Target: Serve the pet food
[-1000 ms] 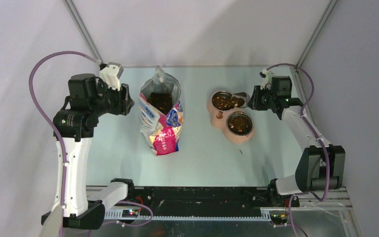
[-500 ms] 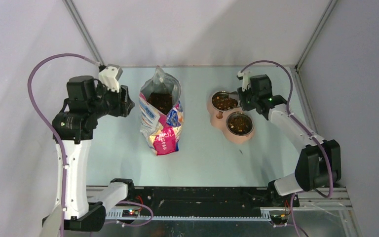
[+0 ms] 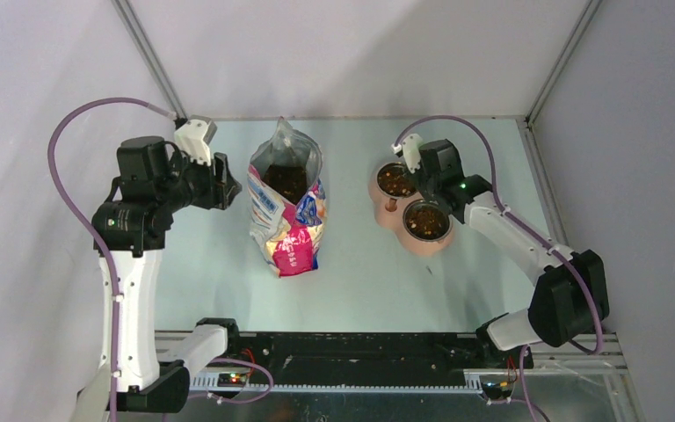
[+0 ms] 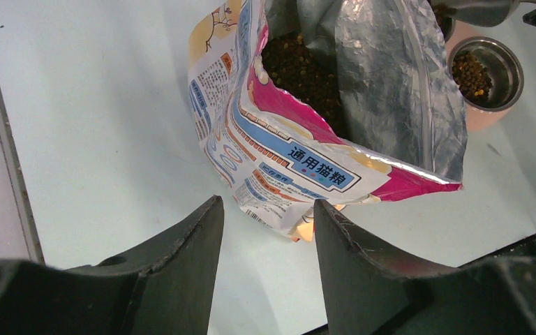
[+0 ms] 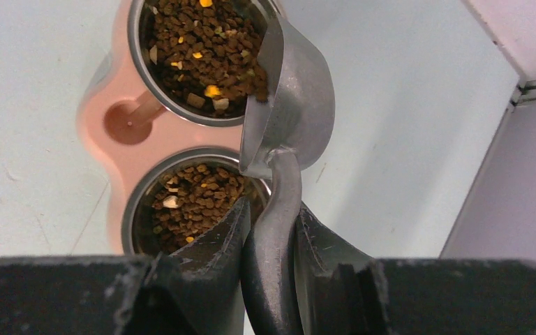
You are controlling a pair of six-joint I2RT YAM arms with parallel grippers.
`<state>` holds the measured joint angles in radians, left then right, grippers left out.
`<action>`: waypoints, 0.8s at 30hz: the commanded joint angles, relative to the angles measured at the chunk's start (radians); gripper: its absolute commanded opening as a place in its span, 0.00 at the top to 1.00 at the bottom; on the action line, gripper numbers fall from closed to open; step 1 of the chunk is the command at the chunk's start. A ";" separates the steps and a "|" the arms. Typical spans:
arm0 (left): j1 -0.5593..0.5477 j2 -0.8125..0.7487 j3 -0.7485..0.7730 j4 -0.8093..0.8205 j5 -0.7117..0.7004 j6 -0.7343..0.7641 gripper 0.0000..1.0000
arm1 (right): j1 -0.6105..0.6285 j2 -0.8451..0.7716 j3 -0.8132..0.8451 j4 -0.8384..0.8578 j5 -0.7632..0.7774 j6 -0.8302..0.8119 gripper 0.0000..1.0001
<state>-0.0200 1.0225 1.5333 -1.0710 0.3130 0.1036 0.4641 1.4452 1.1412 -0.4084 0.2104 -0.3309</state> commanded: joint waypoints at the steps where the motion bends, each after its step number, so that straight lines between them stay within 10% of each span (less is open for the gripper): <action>1: 0.011 -0.001 0.010 0.020 0.038 -0.019 0.43 | 0.004 -0.064 0.041 0.058 0.050 -0.031 1.00; 24: 0.014 0.076 0.106 0.005 0.064 0.042 0.43 | -0.221 -0.173 0.045 -0.068 -0.370 0.134 1.00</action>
<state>-0.0166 1.0691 1.5566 -1.0794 0.3534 0.1150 0.3141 1.3693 1.1412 -0.4595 -0.0120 -0.2165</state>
